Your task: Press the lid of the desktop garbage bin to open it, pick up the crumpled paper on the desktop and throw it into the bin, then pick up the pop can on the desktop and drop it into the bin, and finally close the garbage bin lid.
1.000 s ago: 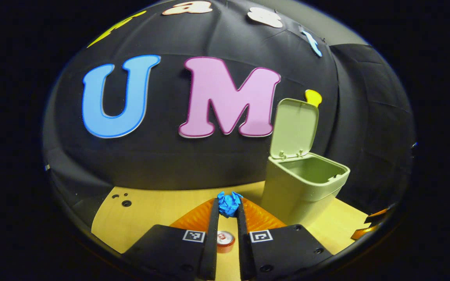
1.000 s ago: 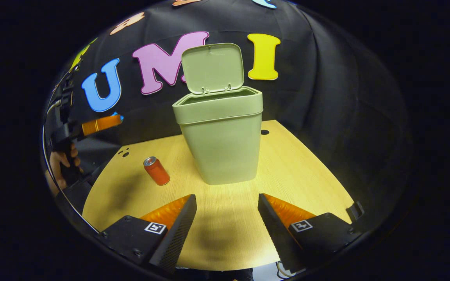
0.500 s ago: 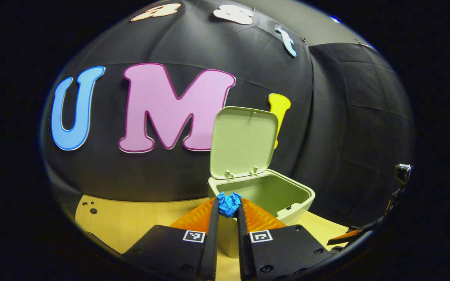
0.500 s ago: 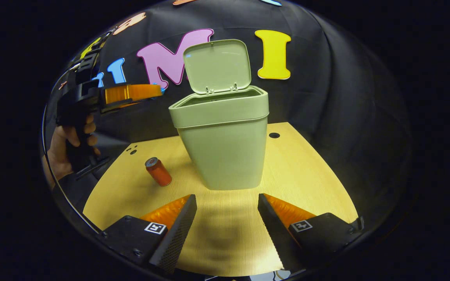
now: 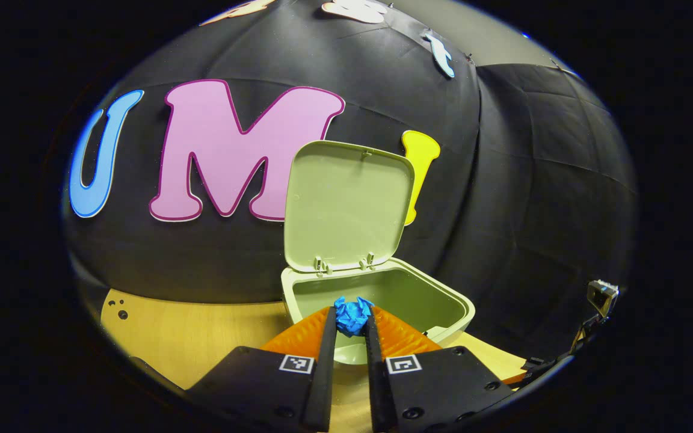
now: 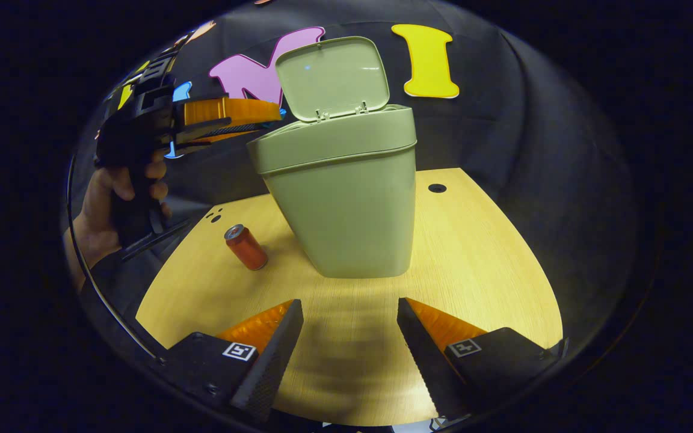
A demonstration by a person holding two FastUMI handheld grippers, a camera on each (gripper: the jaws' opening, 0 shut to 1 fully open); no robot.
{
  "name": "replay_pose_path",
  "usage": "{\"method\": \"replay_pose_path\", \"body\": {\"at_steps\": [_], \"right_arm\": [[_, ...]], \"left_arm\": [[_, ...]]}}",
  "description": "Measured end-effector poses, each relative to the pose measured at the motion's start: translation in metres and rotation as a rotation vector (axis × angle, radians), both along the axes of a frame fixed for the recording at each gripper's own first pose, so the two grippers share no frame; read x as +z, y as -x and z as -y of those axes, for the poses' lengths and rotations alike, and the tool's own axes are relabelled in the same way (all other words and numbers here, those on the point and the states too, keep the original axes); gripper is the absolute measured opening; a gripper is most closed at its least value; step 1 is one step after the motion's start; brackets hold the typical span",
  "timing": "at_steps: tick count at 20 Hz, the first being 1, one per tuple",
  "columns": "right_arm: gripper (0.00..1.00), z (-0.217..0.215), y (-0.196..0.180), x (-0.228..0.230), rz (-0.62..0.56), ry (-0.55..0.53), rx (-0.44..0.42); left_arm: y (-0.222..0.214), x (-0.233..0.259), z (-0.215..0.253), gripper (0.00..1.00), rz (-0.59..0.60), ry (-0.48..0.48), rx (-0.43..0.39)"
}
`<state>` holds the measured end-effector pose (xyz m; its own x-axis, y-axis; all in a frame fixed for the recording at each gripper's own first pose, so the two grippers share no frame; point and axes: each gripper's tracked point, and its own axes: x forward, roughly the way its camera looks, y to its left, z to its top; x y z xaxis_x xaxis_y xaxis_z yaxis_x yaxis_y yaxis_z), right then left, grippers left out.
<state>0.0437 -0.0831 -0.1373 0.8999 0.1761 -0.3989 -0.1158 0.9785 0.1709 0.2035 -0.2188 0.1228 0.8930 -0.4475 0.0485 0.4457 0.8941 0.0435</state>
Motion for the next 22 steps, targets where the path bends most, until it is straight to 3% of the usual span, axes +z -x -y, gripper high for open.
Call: {"method": "replay_pose_path", "body": {"at_steps": [3,6,7,10,11,15,22], "right_arm": [[0.99,-0.005,-0.001,-0.004,-0.010,0.006,0.040],[0.99,-0.007,-0.005,-0.011,-0.036,0.005,0.046],[0.99,-0.009,-0.004,-0.015,-0.050,0.003,0.046],[0.99,-0.014,-0.005,-0.023,-0.075,0.005,0.040],[0.99,-0.015,-0.006,-0.025,-0.086,0.012,0.037],[0.99,-0.032,-0.007,-0.025,-0.089,-0.001,0.041],[0.99,-0.062,0.000,-0.034,-0.103,0.049,0.093]], "left_arm": [[-0.003,-0.005,0.007,0.33,-0.015,-0.012,-0.012],[-0.006,-0.001,0.003,0.45,-0.006,-0.002,0.015],[-0.008,0.000,0.004,0.52,-0.003,0.002,0.018],[-0.007,-0.002,0.002,0.91,-0.001,-0.023,0.026],[-0.005,0.001,-0.004,0.98,0.008,-0.027,0.040],[0.009,0.010,-0.032,0.98,0.040,-0.026,0.084],[0.038,-0.013,-0.136,0.98,-0.004,0.040,0.263]]}}
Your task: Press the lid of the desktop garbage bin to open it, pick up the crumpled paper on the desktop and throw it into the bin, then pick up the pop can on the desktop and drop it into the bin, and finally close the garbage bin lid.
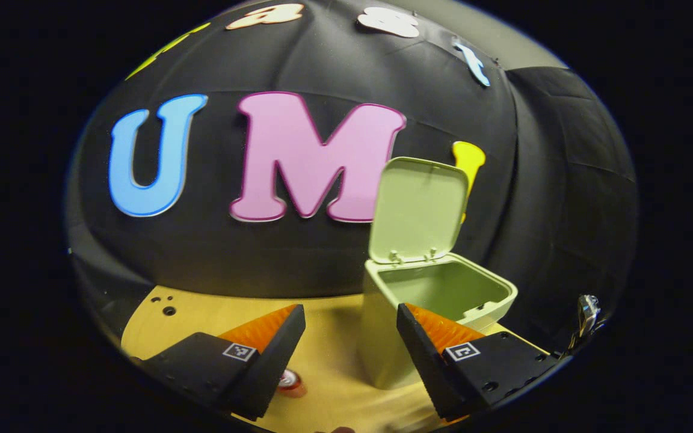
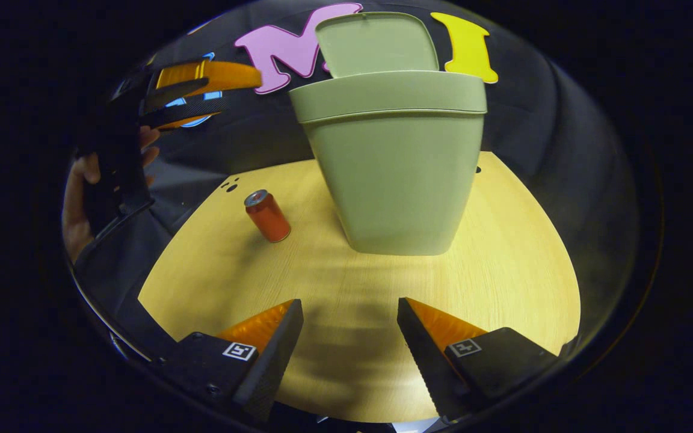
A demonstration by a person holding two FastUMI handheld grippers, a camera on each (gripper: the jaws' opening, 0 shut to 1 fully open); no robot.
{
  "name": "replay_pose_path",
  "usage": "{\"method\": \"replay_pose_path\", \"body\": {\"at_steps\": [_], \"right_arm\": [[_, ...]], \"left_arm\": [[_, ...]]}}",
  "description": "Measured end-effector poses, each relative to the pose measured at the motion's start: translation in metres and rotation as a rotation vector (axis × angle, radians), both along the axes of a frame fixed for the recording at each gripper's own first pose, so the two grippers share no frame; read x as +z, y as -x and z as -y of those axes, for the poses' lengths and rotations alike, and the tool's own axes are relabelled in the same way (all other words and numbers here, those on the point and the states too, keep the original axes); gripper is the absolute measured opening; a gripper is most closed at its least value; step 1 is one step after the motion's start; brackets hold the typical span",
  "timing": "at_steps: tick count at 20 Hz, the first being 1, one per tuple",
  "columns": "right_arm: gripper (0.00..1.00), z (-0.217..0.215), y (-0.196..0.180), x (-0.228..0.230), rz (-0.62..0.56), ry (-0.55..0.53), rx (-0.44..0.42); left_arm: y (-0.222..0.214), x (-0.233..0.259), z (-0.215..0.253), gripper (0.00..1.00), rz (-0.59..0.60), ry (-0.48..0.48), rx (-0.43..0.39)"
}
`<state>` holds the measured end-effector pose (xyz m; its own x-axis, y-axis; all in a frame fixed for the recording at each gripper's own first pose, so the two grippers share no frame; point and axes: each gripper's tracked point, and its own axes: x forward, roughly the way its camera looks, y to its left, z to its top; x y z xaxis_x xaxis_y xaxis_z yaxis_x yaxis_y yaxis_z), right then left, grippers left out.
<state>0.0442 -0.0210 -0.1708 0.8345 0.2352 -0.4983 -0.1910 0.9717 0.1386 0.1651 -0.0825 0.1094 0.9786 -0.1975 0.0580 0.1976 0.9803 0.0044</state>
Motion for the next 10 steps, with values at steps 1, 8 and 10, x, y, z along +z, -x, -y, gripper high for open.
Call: {"method": "replay_pose_path", "body": {"at_steps": [1,8,10], "right_arm": [[0.99,-0.006,0.000,-0.001,-0.001,0.006,0.007],[0.99,-0.061,-0.015,0.001,0.006,0.043,0.088],[0.99,-0.078,-0.021,0.000,-0.007,0.041,0.108]], "left_arm": [[0.007,-0.007,-0.020,0.98,-0.015,0.005,0.034],[0.062,-0.077,-0.134,0.98,-0.131,0.044,0.214],[0.079,-0.095,-0.157,0.98,-0.165,0.080,0.257]]}}
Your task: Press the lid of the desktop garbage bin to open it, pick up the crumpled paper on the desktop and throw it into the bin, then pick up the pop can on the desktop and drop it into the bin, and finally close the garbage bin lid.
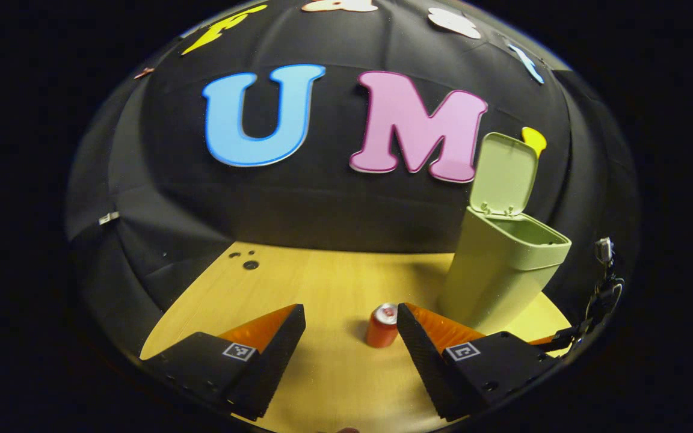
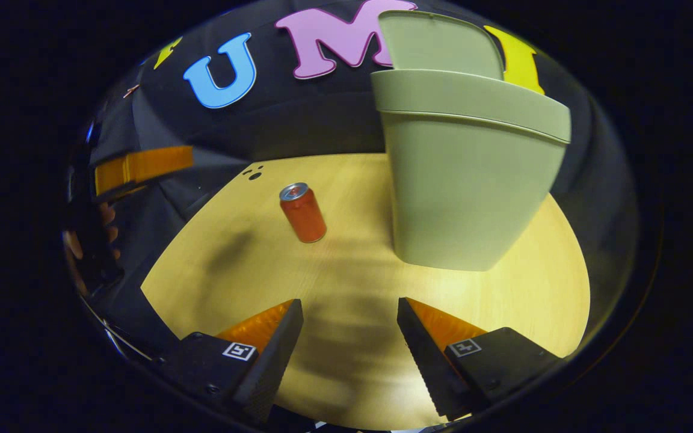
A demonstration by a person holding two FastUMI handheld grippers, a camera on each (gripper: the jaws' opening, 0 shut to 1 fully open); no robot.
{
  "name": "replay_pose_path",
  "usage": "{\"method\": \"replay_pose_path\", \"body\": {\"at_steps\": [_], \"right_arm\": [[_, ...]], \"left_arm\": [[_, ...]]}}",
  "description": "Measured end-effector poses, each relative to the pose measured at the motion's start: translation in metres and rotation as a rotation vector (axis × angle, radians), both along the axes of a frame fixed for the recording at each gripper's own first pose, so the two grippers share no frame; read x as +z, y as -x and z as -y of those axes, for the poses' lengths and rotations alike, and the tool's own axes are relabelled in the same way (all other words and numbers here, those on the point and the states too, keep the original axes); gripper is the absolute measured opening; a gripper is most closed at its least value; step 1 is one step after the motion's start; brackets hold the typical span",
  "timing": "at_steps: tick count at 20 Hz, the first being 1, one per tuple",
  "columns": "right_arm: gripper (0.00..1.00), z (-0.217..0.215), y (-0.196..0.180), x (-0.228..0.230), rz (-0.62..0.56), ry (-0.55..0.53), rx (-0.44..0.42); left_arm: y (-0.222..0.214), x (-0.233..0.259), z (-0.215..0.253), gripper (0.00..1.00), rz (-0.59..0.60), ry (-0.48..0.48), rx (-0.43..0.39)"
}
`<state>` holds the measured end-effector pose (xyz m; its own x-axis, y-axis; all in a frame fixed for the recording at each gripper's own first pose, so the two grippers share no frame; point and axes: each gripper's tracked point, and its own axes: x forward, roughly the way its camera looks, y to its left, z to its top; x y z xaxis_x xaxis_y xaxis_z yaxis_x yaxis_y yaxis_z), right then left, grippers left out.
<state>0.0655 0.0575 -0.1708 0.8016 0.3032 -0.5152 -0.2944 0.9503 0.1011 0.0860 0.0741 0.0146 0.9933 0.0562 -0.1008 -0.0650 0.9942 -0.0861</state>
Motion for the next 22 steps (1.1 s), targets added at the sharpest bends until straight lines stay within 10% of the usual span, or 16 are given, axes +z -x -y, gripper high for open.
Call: {"method": "replay_pose_path", "body": {"at_steps": [22], "right_arm": [[0.99,-0.124,-0.131,0.013,0.059,0.099,0.123]], "left_arm": [[0.107,-0.123,-0.142,0.96,-0.185,0.277,0.320]]}}
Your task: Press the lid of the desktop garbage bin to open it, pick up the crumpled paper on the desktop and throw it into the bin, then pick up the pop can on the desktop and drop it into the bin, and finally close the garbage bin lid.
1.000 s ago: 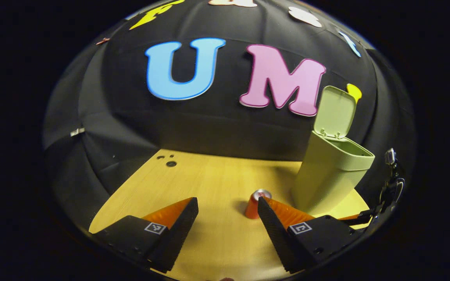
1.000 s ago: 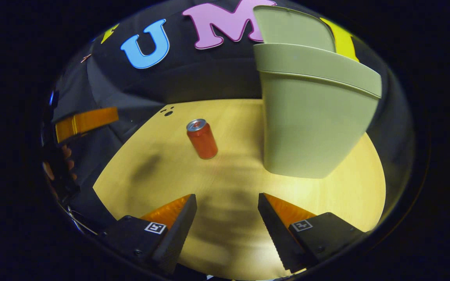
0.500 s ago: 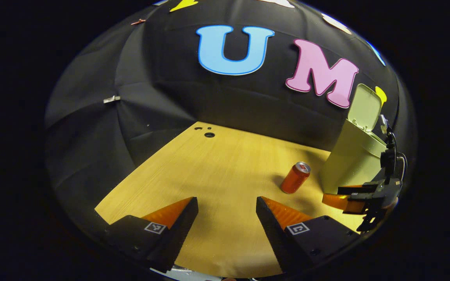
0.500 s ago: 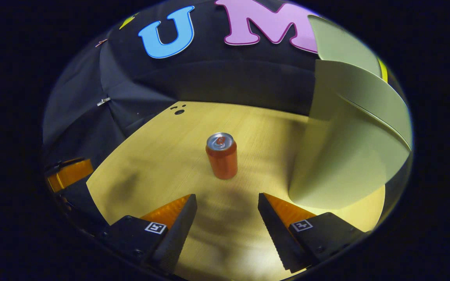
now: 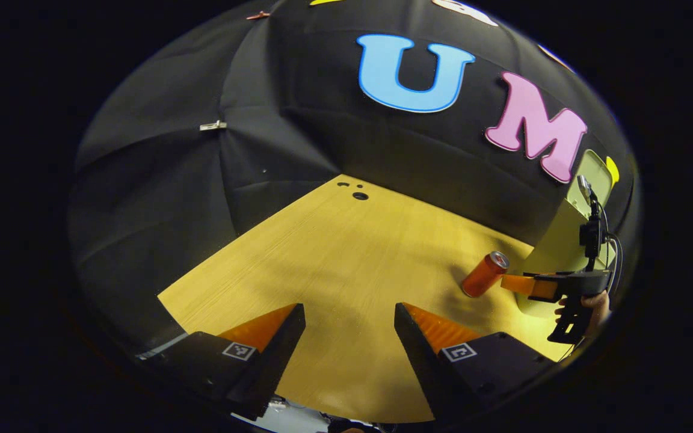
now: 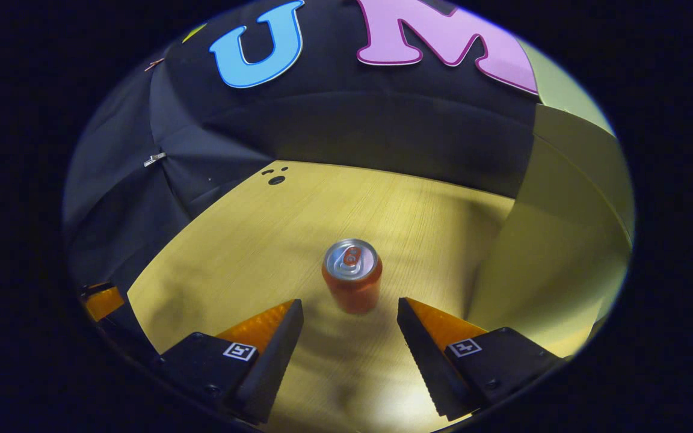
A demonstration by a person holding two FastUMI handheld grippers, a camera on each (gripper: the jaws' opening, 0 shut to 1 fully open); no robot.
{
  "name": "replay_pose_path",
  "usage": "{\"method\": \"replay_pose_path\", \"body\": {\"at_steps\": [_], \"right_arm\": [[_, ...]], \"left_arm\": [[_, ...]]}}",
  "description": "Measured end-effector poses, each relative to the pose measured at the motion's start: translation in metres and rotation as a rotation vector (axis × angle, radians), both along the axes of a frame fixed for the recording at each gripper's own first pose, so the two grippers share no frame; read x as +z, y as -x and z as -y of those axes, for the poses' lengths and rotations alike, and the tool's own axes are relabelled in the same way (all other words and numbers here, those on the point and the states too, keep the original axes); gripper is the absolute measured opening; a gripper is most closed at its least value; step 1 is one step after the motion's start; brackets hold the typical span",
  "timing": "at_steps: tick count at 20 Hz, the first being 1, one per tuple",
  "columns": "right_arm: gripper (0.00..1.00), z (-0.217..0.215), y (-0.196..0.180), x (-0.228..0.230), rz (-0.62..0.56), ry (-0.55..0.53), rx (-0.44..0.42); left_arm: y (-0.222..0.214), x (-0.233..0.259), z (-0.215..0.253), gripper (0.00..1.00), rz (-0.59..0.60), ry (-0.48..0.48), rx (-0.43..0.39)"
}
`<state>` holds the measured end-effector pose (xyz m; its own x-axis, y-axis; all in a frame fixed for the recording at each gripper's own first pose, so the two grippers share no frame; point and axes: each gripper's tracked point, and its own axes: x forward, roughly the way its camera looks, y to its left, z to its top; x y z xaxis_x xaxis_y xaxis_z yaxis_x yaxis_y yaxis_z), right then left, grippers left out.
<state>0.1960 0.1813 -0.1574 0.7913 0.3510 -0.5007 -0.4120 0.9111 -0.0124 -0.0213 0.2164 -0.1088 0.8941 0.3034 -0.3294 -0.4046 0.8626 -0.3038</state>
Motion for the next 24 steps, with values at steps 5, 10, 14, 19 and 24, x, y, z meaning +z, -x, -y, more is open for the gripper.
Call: {"method": "replay_pose_path", "body": {"at_steps": [5,10,14,19,24], "right_arm": [[0.99,-0.014,-0.024,-0.010,0.003,0.033,0.006],[0.99,-0.018,-0.050,-0.023,0.014,0.057,-0.022],[0.99,-0.018,-0.065,-0.033,0.008,0.062,-0.055],[0.89,-0.022,-0.072,-0.032,0.043,0.071,-0.056],[0.83,-0.028,-0.062,-0.027,0.028,0.071,-0.016]], "left_arm": [[0.001,-0.007,-0.014,0.96,-0.022,0.044,0.047],[-0.001,-0.015,-0.014,0.96,-0.058,0.032,0.037],[-0.002,-0.012,-0.014,0.96,-0.069,0.007,0.022],[-0.003,-0.016,-0.011,0.96,-0.087,0.009,0.018],[-0.004,-0.014,-0.006,0.96,-0.080,0.008,0.006]]}}
